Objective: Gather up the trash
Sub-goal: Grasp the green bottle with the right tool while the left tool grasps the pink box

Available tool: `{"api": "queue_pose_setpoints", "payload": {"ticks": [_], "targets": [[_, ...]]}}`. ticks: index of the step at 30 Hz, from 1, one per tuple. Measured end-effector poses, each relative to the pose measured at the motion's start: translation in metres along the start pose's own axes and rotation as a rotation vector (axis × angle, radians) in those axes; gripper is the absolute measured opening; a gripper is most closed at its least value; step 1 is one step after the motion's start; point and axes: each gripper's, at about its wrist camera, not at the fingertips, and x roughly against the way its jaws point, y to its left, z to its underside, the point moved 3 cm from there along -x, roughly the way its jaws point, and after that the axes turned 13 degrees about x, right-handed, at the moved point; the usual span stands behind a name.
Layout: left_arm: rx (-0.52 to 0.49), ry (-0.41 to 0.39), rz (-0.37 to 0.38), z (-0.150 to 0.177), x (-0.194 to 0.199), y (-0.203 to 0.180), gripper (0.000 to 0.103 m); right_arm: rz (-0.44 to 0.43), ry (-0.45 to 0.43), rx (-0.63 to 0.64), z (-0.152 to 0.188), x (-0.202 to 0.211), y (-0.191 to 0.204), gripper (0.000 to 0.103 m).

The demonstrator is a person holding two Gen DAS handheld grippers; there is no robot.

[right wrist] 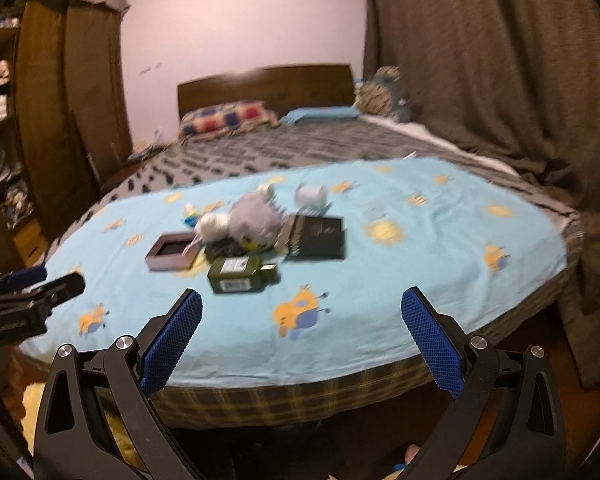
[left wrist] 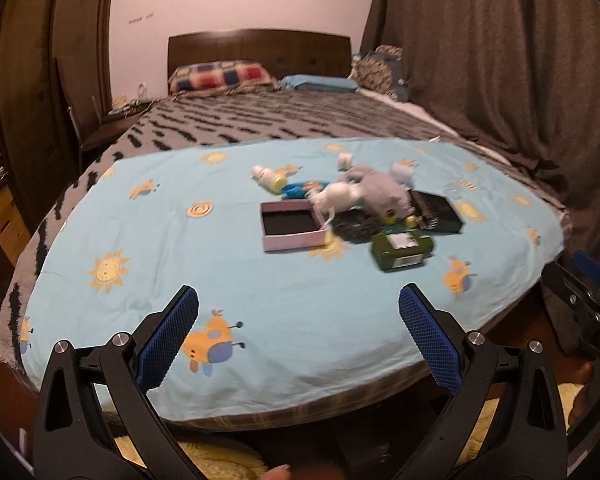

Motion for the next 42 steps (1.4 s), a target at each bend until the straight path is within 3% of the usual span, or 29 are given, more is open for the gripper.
{"api": "queue_pose_setpoints", "payload": {"ticks": [7, 12, 20, 23, 26, 30, 34, 38, 42], "targets": [[-0.002, 0.128, -0.035, 0.000, -0.046, 0.025, 0.095, -0.103, 0.028, -0.015, 0.004, -0.052, 0.028, 0.100], [0.035, 0.189, -0.017, -0.003, -0.069, 0.043, 0.095, -0.156, 0.091, 0.007, 0.005, -0.104, 0.053, 0.100], [0.021, 0.221, 0.007, -0.016, -0.103, 0.055, 0.095, -0.113, 0.147, 0.045, 0.001, -0.159, 0.067, 0.100], [0.029, 0.248, 0.045, -0.017, -0.118, 0.049, 0.095, -0.080, 0.142, 0.048, -0.001, -0.167, 0.062, 0.100], [0.016, 0.269, 0.067, -0.018, -0.133, 0.039, 0.095, -0.103, 0.122, 0.035, -0.001, -0.172, 0.055, 0.087], [0.006, 0.298, 0.099, -0.018, -0.154, 0.022, 0.095, -0.087, 0.118, 0.046, -0.001, -0.171, 0.045, 0.087], [-0.041, 0.308, 0.060, -0.016, -0.179, 0.007, 0.095, -0.099, 0.120, 0.027, -0.001, -0.170, 0.033, 0.087], [-0.009, 0.321, 0.046, -0.014, -0.201, 0.003, 0.095, -0.134, 0.115, 0.005, 0.002, -0.170, 0.025, 0.087], [-0.009, 0.290, 0.009, -0.015, -0.209, 0.002, 0.079, -0.149, 0.105, -0.001, 0.001, -0.173, 0.023, 0.087]]}}
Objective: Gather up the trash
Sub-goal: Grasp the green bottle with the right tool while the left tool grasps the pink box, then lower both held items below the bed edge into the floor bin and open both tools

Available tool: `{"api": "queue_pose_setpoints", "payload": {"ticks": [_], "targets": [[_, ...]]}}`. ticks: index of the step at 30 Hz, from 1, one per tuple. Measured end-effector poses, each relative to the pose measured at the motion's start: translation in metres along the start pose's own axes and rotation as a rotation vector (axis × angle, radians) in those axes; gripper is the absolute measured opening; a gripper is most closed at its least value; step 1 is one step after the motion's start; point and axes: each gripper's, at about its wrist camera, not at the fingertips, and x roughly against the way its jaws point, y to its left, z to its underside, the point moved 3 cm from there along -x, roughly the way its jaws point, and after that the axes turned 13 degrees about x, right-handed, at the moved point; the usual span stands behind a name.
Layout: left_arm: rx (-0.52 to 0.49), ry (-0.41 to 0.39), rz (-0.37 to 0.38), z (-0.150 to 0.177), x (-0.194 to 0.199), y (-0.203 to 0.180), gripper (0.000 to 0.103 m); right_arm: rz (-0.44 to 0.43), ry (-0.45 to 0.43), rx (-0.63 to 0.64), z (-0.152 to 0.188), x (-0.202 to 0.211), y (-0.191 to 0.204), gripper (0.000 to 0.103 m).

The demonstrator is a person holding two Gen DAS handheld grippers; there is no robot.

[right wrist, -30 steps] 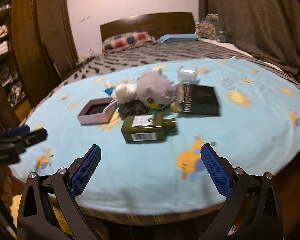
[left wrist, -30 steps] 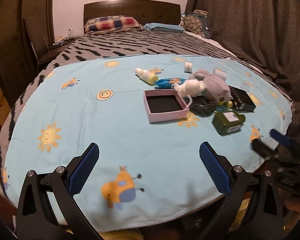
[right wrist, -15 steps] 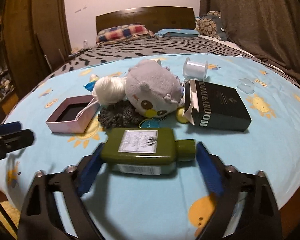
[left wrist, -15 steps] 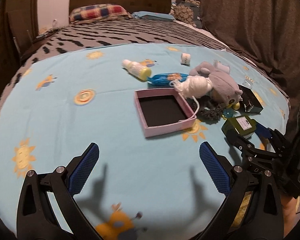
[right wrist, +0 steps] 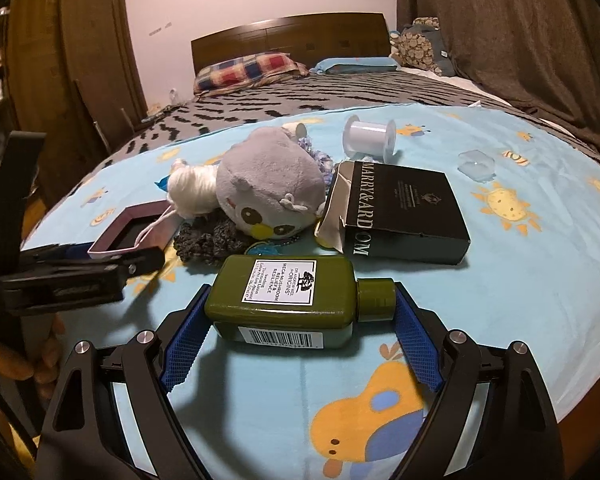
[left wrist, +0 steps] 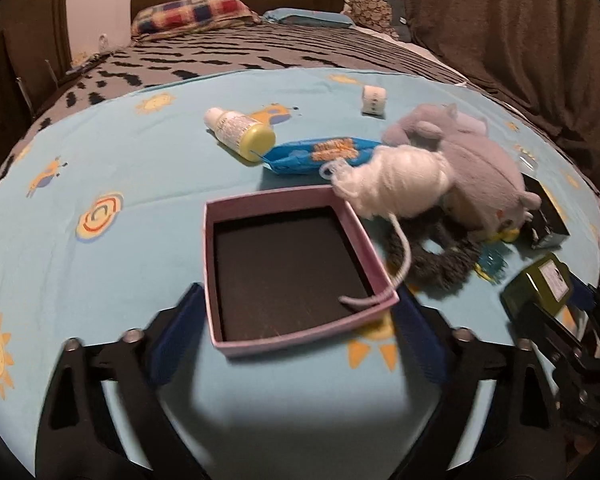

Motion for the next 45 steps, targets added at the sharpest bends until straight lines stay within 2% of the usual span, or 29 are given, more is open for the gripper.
{"api": "queue_pose_setpoints", "payload": {"ticks": [4, 9, 18, 22, 28, 36, 45], "targets": [[-0.004, 0.000, 0.006, 0.001, 0.003, 0.003, 0.078, -0.006, -0.005, 0.002, 0.003, 0.004, 0.000, 0.087], [-0.010, -0.004, 0.023, 0.021, 0.026, 0.002, 0.078, -0.008, -0.007, -0.008, 0.012, 0.024, -0.005, 0.087], [-0.009, -0.030, 0.090, 0.078, 0.088, -0.008, 0.078, -0.005, -0.015, -0.031, 0.046, 0.080, -0.010, 0.087], [-0.044, -0.038, 0.130, 0.110, 0.118, -0.021, 0.078, -0.010, -0.016, -0.018, 0.064, 0.107, -0.006, 0.087], [-0.099, -0.008, 0.180, 0.160, 0.142, -0.041, 0.078, -0.007, 0.008, -0.025, 0.095, 0.135, -0.004, 0.087], [-0.151, 0.113, 0.225, 0.218, 0.129, -0.064, 0.078, 0.004, 0.099, -0.047, 0.142, 0.146, -0.010, 0.087], [-0.150, 0.262, 0.211, 0.258, 0.069, -0.072, 0.078, -0.022, 0.227, -0.109, 0.185, 0.109, -0.013, 0.087]]}}
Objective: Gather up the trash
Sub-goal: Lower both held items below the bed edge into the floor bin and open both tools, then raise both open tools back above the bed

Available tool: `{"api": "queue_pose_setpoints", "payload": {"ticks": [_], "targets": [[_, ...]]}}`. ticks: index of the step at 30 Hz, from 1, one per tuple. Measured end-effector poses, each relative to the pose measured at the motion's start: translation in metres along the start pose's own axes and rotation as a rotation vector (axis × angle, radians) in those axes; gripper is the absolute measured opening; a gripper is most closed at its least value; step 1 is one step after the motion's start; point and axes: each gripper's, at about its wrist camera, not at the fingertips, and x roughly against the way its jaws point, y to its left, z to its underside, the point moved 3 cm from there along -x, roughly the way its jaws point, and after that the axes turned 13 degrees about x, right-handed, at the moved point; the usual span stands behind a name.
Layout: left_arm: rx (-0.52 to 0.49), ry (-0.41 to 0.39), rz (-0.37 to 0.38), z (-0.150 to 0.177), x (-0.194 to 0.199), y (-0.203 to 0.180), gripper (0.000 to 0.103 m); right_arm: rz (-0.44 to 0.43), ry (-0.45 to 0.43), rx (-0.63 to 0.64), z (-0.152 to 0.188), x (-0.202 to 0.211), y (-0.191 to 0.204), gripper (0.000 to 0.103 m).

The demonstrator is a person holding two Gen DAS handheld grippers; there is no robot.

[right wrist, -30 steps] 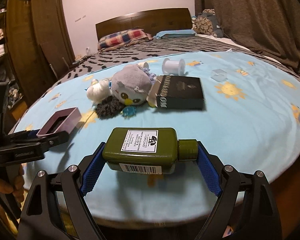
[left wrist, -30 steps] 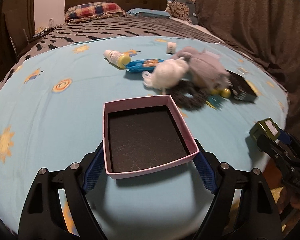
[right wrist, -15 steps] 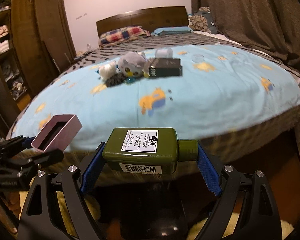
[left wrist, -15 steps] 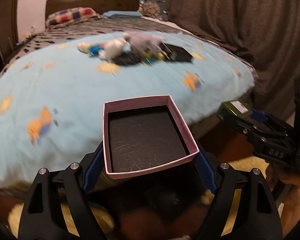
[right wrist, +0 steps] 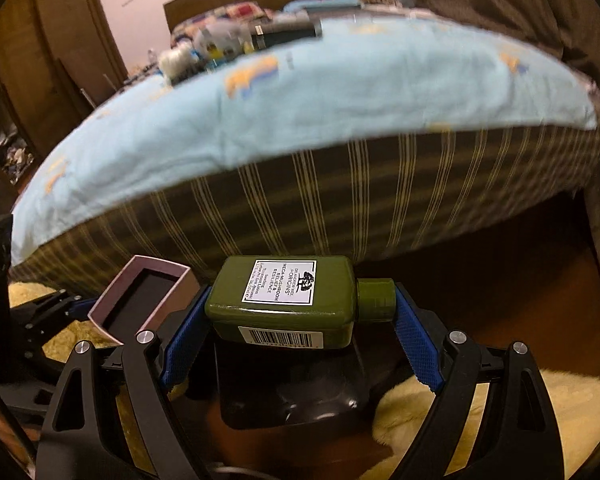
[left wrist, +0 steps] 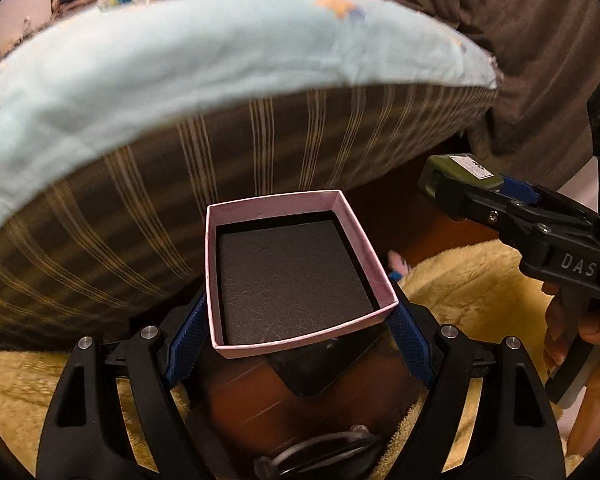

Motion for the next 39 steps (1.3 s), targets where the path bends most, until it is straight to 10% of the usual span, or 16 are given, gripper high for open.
{"api": "queue_pose_setpoints", "payload": {"ticks": [20, 39], "targets": [[0.043, 0.145, 0.024, 0.008, -0.061, 0.021, 0.089, -0.059, 0.115, -0.081, 0.005, -0.063, -0.002, 0.100], [0.064, -0.241, -0.047, -0.083, 0.082, 0.032, 0.093, 0.042, -0.222, -0.063, -0.112, 0.046, -0.035, 0.100]]}}
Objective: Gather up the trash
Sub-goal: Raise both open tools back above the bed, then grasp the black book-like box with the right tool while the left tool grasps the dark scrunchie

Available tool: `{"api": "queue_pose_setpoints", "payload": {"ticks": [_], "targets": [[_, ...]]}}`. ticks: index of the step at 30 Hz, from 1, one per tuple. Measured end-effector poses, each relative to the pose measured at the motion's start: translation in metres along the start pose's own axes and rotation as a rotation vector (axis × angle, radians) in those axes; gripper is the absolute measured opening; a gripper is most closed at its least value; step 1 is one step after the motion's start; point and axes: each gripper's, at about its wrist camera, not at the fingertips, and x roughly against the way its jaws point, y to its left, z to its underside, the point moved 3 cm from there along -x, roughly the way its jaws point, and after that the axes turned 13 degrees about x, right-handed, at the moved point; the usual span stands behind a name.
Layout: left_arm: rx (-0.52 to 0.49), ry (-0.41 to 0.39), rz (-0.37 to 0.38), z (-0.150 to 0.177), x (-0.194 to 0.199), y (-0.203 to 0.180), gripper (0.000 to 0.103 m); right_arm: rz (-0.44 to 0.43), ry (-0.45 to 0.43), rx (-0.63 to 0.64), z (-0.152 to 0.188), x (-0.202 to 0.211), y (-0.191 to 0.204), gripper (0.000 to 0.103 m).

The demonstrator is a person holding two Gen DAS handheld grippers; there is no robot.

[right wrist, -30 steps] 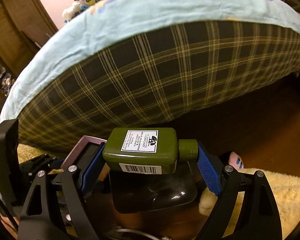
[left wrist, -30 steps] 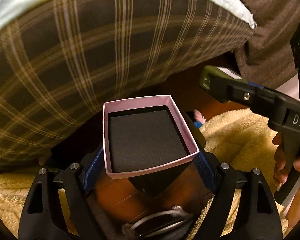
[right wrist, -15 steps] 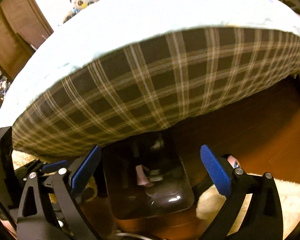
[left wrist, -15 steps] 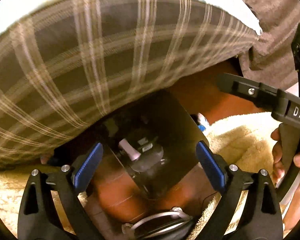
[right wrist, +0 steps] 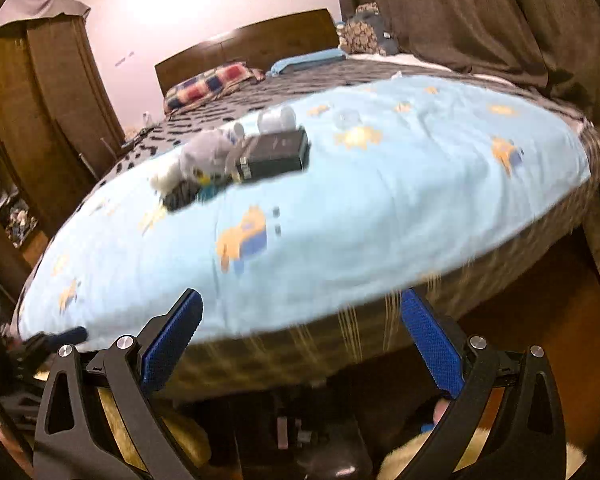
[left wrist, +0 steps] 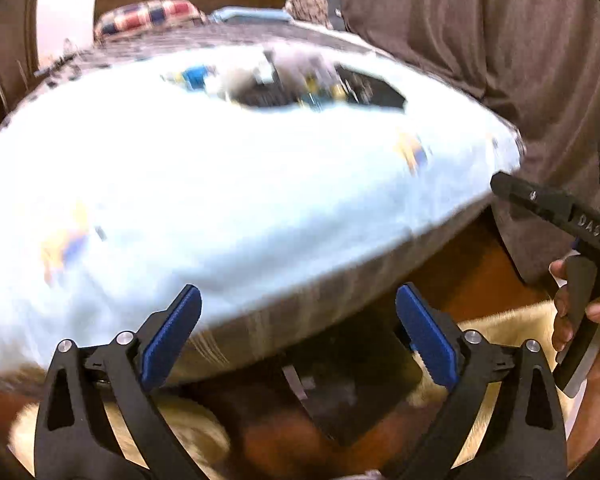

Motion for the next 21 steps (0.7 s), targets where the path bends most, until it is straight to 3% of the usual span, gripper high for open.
{"api": "queue_pose_setpoints", "payload": {"ticks": [10, 21], "targets": [[0.005, -0.061, -0.047, -0.071, -0.020, 0.025, 0.093, -0.024, -0.015, 0.031, -0.048, -0.066, 0.021, 0.100], [-0.004, -0.042, 0.007, -0.100, -0.051, 0.024, 0.093, 0.019, 0.012, 0.055, -0.088, -0.131, 0.037, 0.100]]}}
